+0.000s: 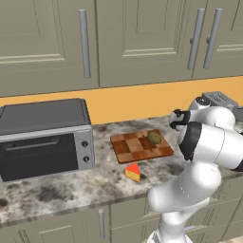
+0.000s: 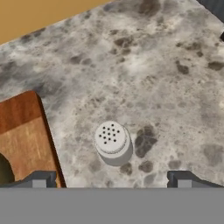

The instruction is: Retrieve the reheated potato from the microwave, then place the potato, cheese, and condiment on the cutting board.

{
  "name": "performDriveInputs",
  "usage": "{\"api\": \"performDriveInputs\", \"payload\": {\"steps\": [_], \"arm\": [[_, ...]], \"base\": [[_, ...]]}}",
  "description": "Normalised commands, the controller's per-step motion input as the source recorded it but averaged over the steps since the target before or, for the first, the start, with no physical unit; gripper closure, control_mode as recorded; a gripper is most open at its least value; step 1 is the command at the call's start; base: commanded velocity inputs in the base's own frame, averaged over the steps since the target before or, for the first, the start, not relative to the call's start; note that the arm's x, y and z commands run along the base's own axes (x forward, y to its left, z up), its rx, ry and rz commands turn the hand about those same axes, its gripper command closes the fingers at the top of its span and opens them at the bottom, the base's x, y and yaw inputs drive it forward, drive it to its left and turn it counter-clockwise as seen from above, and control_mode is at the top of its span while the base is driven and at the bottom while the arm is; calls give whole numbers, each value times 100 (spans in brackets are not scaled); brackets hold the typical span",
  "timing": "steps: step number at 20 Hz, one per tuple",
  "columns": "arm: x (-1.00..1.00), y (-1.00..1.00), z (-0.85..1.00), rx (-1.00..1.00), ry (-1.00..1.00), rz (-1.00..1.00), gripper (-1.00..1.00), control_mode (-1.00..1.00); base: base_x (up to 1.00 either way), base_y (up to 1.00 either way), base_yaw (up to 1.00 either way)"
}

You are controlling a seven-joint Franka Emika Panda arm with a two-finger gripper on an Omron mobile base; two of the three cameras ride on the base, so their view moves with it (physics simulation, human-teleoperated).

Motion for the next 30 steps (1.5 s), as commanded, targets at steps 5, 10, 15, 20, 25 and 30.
{"api": "performDriveInputs", "payload": {"steps": [5,10,15,20,25,30], "arm": [[14,-1,-14,0,0,3,-100,-100],[6,-3,-15,0,0,3,-100,-100],[3,-4,-15,0,0,3,-100,-100],[17,0,-12,0,0,1,-100,-100],[18,-3,-10,0,0,0,-100,-100],[12,-9,-12,0,0,0,-100,-100]], "base": [[0,0,0],[0,0,0],[0,0,0],[0,0,0],[0,0,0],[0,0,0]]}}
